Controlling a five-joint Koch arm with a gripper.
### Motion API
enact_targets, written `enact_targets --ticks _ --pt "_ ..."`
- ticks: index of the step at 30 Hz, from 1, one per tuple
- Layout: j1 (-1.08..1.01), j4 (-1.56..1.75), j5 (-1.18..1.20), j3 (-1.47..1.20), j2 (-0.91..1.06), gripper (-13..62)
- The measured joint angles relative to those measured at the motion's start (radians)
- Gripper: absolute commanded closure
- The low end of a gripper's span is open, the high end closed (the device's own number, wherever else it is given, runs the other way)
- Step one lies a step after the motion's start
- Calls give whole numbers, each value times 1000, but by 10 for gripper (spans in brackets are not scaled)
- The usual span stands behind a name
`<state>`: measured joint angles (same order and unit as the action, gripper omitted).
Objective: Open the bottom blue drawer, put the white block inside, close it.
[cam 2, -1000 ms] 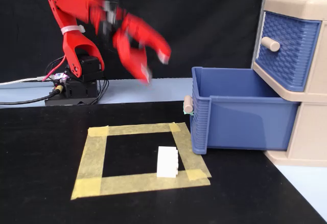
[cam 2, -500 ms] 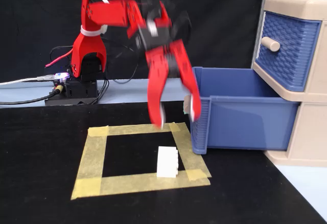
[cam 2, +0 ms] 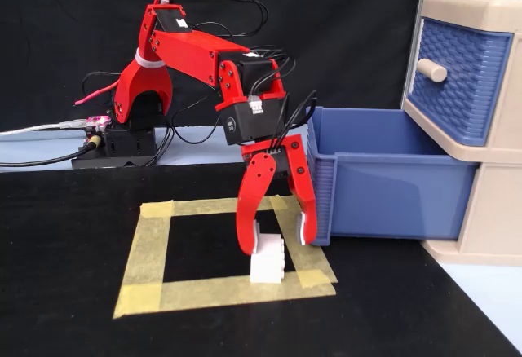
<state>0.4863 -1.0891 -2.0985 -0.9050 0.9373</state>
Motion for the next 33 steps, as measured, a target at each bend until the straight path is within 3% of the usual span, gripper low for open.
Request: enact_targets --ticks 16,18,20,21,22,28,33 --pt "-92 -23 92 -23 -46 165" --pt "-92 -29 98 -23 -46 237" --pt "-91 -31 120 -23 -43 403" --pt "-92 -35 135 -25 -41 526" --pt "-92 -41 138 -26 -32 582" --pt "-104 -198 137 -23 140 574" --pt "-17 -402 57 293 410 574"
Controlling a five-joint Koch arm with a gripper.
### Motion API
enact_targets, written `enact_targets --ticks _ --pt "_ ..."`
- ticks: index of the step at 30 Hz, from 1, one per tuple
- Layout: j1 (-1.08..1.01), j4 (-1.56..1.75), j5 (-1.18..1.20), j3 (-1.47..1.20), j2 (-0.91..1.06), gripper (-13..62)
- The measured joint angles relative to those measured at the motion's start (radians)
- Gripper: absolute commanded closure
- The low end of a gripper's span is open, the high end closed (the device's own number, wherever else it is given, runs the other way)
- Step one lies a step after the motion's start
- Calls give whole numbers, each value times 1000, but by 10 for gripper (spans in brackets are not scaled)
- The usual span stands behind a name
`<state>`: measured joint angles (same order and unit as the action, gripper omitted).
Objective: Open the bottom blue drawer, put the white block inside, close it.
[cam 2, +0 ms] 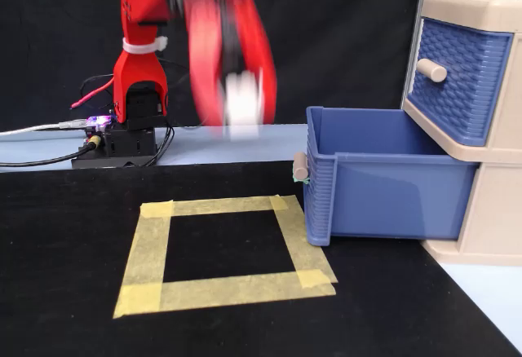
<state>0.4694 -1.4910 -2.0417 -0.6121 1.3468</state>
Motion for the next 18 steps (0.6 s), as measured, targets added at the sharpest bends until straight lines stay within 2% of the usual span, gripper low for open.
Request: enact_targets --ticks 6,10,11,12,13,15,16,18 --pt "407 -86 -508 187 -123 573" --pt "471 -86 -621 259 -268 569" --pt "472 -86 -623 273 -298 546" --pt "471 -84 -623 273 -319 476" --pt "471 -84 -623 272 -325 347" --pt "471 -83 -623 275 -322 183" --pt "472 -80 -623 276 -321 157" --pt "474 -75 -621 275 -322 154"
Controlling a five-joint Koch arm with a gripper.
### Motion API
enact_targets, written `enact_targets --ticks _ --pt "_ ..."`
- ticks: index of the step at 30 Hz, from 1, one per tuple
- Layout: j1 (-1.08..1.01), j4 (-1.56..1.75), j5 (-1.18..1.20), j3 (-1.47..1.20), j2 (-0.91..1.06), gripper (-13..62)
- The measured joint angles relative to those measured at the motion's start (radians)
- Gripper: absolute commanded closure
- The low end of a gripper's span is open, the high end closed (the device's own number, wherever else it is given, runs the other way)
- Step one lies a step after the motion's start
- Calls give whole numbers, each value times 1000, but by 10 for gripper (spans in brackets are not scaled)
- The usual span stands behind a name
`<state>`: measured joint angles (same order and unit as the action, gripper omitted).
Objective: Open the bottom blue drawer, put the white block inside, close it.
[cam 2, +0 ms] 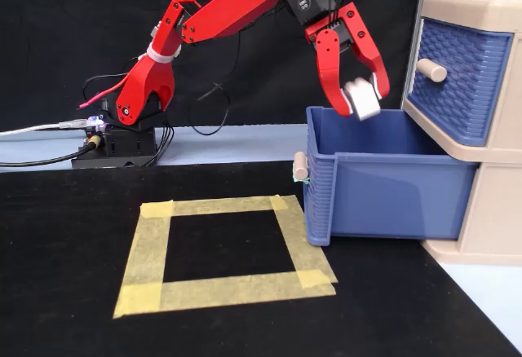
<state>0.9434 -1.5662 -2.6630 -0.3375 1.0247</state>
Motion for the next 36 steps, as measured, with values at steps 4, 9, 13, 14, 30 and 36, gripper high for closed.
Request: enact_targets --ticks 4,9,13,14,30,36 --pt "-23 -14 -2 0 55 154" --pt "-166 -285 80 -2 273 155" --pt "-413 -399 558 -279 494 156" --pt "-463 -399 658 -330 529 156" --pt "-31 91 425 -930 446 149" --pt "38 253 97 -419 -3 149"
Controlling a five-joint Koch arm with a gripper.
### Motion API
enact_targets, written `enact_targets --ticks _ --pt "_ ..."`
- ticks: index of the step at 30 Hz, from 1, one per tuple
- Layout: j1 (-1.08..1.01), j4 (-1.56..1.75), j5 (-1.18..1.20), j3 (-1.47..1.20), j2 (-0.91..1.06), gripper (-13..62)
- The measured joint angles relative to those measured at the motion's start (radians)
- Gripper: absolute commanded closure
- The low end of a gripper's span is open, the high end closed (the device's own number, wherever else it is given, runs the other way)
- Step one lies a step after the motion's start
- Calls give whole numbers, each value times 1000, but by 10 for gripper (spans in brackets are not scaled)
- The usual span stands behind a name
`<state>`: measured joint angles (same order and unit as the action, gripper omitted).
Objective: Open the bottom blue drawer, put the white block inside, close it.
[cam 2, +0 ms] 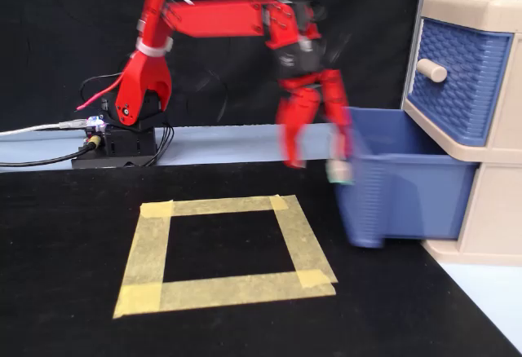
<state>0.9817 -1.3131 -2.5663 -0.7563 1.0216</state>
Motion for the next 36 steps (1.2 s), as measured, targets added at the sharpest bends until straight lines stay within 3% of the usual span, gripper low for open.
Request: enact_targets --ticks 4,10,14,18,22,25,30,36 --pt "25 25 -221 397 -261 149" --pt "40 -44 -356 594 -368 147" --pt "15 -298 -367 594 -293 150" --pt "-163 -617 -264 580 -11 153" --pt "-403 -649 175 290 261 154" --pt "-580 -652 534 -110 439 155" --pt "-834 -575 930 -692 723 154" --pt "-893 -411 1085 -1224 1045 153"
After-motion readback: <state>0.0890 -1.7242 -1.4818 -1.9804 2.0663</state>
